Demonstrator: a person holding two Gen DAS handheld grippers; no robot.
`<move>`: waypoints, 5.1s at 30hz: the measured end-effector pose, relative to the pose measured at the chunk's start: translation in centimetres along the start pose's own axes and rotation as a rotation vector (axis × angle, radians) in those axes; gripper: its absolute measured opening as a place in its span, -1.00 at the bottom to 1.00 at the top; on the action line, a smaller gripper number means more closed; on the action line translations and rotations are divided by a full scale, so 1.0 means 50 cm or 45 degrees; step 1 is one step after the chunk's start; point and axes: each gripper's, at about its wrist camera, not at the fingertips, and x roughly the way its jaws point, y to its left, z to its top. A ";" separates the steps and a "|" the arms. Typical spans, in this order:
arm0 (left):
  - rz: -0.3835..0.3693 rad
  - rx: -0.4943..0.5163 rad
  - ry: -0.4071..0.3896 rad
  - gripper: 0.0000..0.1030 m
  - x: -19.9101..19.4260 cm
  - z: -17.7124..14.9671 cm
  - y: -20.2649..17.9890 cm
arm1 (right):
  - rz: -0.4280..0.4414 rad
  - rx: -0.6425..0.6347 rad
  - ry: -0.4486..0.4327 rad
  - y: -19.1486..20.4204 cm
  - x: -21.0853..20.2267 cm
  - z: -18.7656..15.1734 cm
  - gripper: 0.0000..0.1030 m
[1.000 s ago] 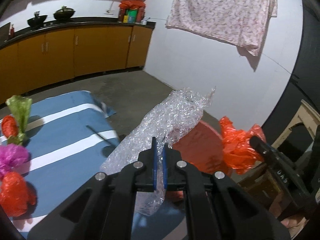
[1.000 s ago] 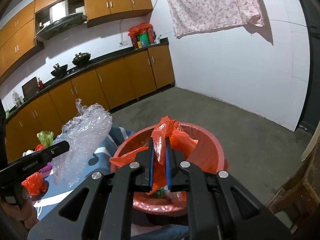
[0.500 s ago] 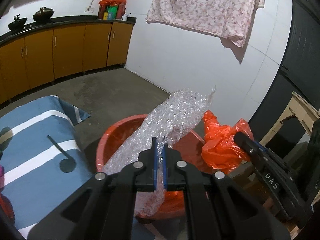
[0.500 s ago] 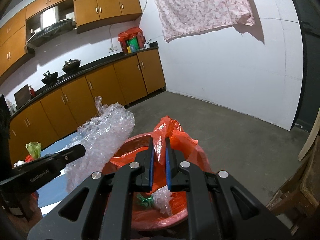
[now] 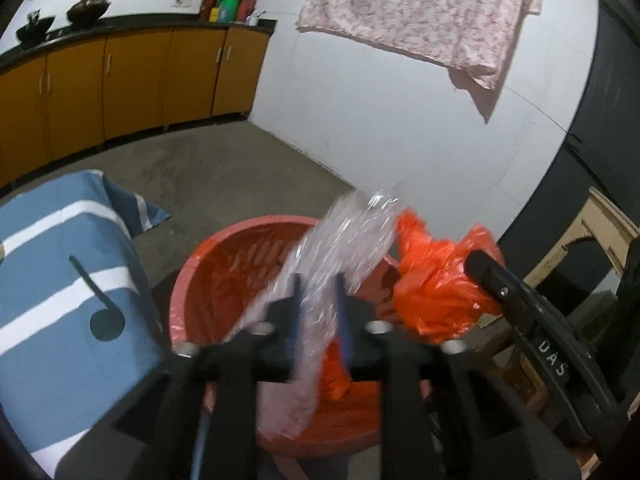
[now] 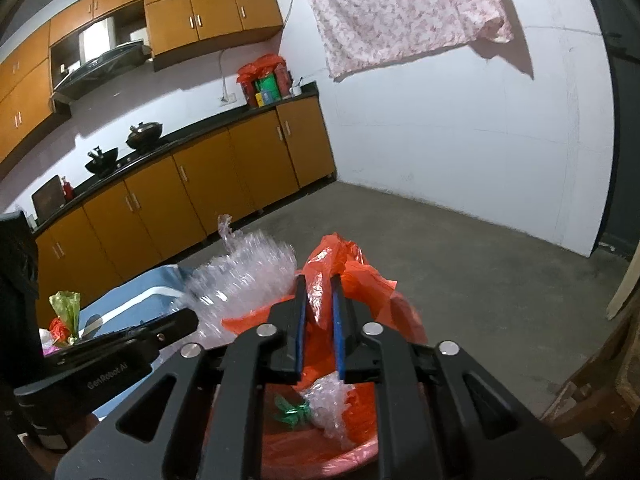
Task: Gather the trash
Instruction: 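Open both tools over the red basket to drop bubble wrap and red bag, then return both tools to the table and grasp a large red bag with the right tool, then grasp the pink-purple bag with left tool while right tool holds the red bag, then carry the pink bag and red bag over the red basket with both tools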
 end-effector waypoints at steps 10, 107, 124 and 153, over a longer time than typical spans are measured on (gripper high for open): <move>0.163 -0.076 -0.074 0.30 -0.093 -0.023 0.080 | -0.131 0.005 -0.072 -0.008 -0.061 -0.032 0.79; 0.768 -0.348 -0.019 0.85 -0.322 -0.187 0.520 | 0.212 -0.373 0.342 0.404 0.035 -0.205 0.04; 0.707 -0.340 0.055 0.04 -0.270 -0.183 0.520 | 0.218 -0.336 0.340 0.373 0.023 -0.199 0.04; 0.536 -0.132 -0.169 0.04 -0.362 -0.097 0.262 | 0.044 -0.357 0.030 0.267 -0.120 -0.102 0.04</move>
